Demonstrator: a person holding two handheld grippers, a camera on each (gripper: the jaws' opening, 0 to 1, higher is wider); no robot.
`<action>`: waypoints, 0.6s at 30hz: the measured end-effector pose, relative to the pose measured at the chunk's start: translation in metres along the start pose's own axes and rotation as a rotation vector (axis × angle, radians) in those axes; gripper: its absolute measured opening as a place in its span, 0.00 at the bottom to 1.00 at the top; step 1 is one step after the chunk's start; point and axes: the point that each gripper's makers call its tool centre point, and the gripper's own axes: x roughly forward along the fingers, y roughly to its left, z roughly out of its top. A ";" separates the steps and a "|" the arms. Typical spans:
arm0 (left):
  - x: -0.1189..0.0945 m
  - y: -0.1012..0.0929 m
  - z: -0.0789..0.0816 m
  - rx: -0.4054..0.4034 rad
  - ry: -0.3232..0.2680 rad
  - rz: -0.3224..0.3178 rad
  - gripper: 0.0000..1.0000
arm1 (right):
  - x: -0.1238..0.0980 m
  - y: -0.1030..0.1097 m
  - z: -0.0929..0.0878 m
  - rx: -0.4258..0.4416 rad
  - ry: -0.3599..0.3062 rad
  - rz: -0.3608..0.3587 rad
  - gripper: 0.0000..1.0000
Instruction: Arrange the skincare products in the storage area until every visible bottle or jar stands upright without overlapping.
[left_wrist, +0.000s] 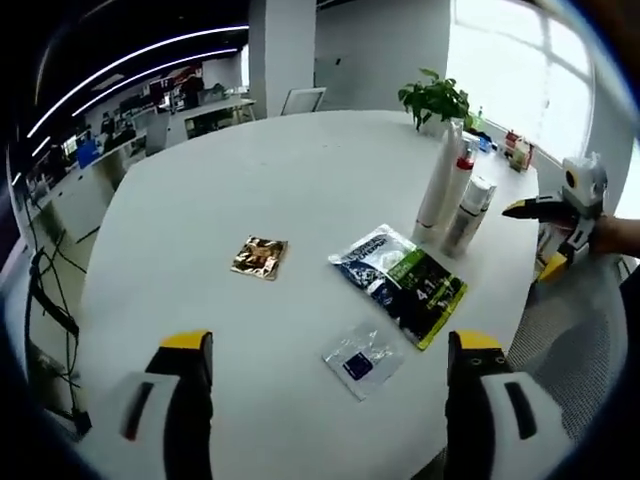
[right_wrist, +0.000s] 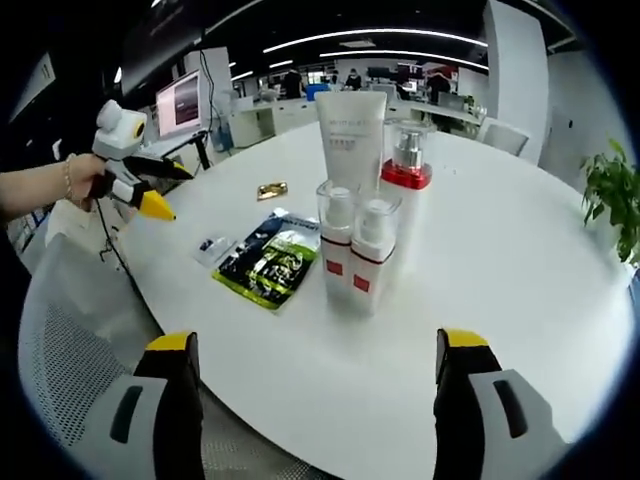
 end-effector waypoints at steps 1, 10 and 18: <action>0.002 0.003 0.000 0.003 0.004 -0.003 0.97 | 0.000 0.000 0.000 0.000 0.002 0.000 0.97; 0.021 0.016 0.007 0.036 0.041 -0.019 0.96 | 0.000 -0.001 -0.003 0.007 0.013 -0.002 0.97; 0.040 0.027 0.020 0.045 0.065 -0.032 0.94 | -0.001 -0.003 -0.004 0.031 0.019 -0.012 0.96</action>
